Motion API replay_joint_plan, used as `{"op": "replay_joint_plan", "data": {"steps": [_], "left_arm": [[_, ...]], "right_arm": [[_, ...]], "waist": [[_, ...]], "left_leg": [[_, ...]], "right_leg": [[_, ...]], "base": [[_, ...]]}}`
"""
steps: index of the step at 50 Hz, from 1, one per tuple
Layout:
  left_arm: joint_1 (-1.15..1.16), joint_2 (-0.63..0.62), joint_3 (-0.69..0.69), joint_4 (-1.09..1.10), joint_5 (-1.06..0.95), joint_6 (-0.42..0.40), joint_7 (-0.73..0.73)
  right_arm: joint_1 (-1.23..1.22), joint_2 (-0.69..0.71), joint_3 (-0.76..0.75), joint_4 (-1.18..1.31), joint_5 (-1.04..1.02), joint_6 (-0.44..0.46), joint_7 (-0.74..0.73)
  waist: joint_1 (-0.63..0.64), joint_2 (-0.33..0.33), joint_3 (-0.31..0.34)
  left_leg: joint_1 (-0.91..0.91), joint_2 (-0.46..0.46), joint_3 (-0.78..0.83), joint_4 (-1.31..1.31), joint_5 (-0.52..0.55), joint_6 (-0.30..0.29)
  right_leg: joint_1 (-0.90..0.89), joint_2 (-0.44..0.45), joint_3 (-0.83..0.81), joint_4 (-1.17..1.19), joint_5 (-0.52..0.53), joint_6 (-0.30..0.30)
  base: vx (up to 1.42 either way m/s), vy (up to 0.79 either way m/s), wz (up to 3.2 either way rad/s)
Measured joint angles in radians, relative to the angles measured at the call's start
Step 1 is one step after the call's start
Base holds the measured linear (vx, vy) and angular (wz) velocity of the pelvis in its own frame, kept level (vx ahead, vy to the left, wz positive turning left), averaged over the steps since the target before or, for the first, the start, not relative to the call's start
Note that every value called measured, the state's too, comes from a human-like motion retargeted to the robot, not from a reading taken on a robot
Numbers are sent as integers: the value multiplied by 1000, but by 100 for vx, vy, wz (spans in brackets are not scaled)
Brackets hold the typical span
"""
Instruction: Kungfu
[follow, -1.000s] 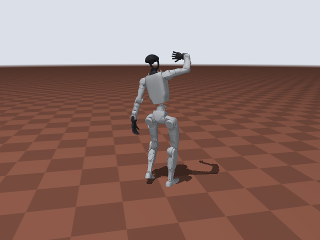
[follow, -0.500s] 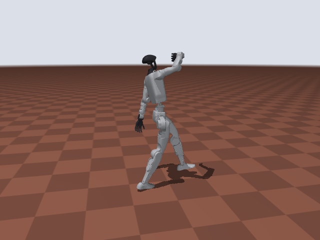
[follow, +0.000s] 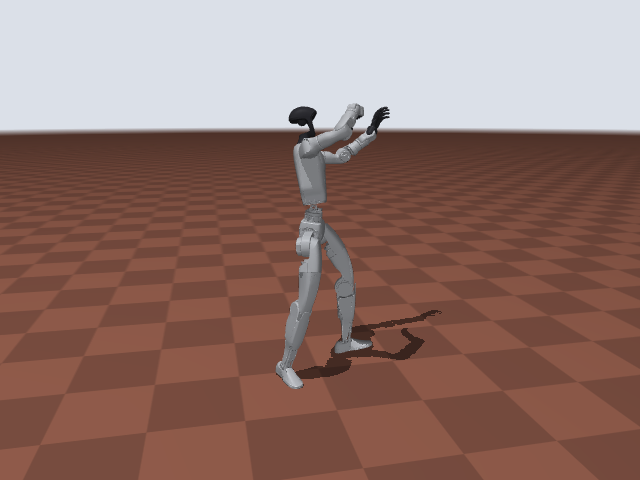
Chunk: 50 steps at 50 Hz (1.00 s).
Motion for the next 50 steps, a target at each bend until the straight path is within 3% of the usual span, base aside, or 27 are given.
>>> {"op": "replay_joint_plan", "data": {"steps": [5, 10, 14, 20, 24, 25, 27, 30, 32, 33, 35, 39, 42, 45, 48, 50], "left_arm": [[-105, -46, -82, -98, 114, 94, -17], [-96, -48, -155, -163, 151, 72, -64], [-53, -30, -192, -238, 223, 90, -213], [21, 24, -240, -352, 393, 123, -513], [111, 98, -284, -398, 439, 112, -666], [138, 108, -292, -395, 463, 100, -700], [216, 114, -290, -373, 518, 63, -791], [362, 103, -299, -328, 616, 16, -932], [472, 97, -311, -280, 671, -5, -1029], [522, 90, -316, -246, 695, -17, -1074], [624, 65, -316, -166, 760, -48, -1152], [801, -72, -309, 96, 894, -111, -1285], [908, -231, -338, 413, 915, -107, -1371], [928, -377, -413, 663, 885, -24, -1550], [955, -464, -419, 720, 856, 7, -1593], [979, -507, -435, 741, 785, -19, -1570]], "right_arm": [[-1, 17, -19, -4, -14, 96, -42], [44, -6, -61, -9, -51, 189, -92], [74, 4, -90, 7, -6, 243, 14], [131, 29, -108, -2, 146, 225, 152], [194, 47, -81, -10, 179, 232, 142], [212, 57, -73, -7, 179, 228, 132], [273, 104, -66, 22, 172, 206, 117], [410, 208, -74, 104, 172, 162, 117], [506, 312, -79, 184, 159, 116, 113], [550, 358, -79, 222, 154, 89, 107], [640, 459, -72, 320, 140, 21, 84], [833, 638, -47, 569, 114, -165, 45], [952, 740, 50, 767, 125, -300, 47], [1023, 766, 121, 862, 103, -369, 59], [1088, 765, 161, 868, 109, -409, 52], [1130, 754, 168, 862, 115, -431, 48]], "waist": [[-31, 14, -17], [-64, 40, -27], [-113, 84, -30], [-195, 164, -20], [-256, 233, -1], [-267, 249, 7], [-290, 266, 13], [-334, 304, 23], [-314, 309, 35], [-301, 320, 51], [-260, 374, 92], [-132, 445, 186], [-173, 507, 267], [-280, 546, 401], [-368, 553, 514], [-402, 560, 548]], "left_leg": [[45, 24, 63, -8, 23, -2], [132, 63, 162, -59, 76, 0], [224, 91, 249, -118, 93, -27], [337, 98, 357, -201, 60, -74], [407, 94, 439, -260, 54, -87], [425, 96, 468, -271, 65, -89], [457, 84, 516, -285, 116, -87], [496, 80, 488, -298, 197, -110], [519, 54, 446, -291, 210, -75], [527, 42, 382, -285, 219, -47], [528, 6, 127, -264, 236, -68], [563, -83, -167, -246, 199, -89], [573, -126, -330, -220, 120, -89], [575, -138, -385, -202, 31, -128], [577, -146, -373, -206, -60, -150], [582, -150, -343, -217, -120, -135]], "right_leg": [[-6, -14, 37, -27, -29, -8], [-14, -31, 57, -28, -15, -19], [-56, -48, 105, 9, -17, -36], [-220, -95, 223, 135, -33, -90], [-382, -139, 232, 265, -36, -126], [-408, -149, 200, 283, -39, -159], [-433, -159, 180, 279, -57, -166], [-518, -26, 456, 267, -92, -146], [-578, -13, 525, 254, -65, -144], [-599, 7, 560, 242, -59, -142], [-659, 113, 683, 229, -49, -147], [-792, 365, 982, 187, 2, -134], [-855, 449, 1015, 164, 9, -107], [-909, 499, 992, 162, -13, -75], [-962, 542, 982, 180, -43, -47], [-988, 557, 978, 192, -71, -25]], "base": [[-9, -12, -79], [-10, -21, -83], [-21, -27, -124], [-37, -21, -184], [-36, -2, -225], [-37, -15, -247], [-42, -41, -237], [-30, -40, -214], [-33, -15, -309], [-38, 6, -354], [-42, 11, -402], [-33, 14, -472], [-15, 18, -353], [-33, 11, -254], [-24, 12, -170], [-10, 7, -92]]}}
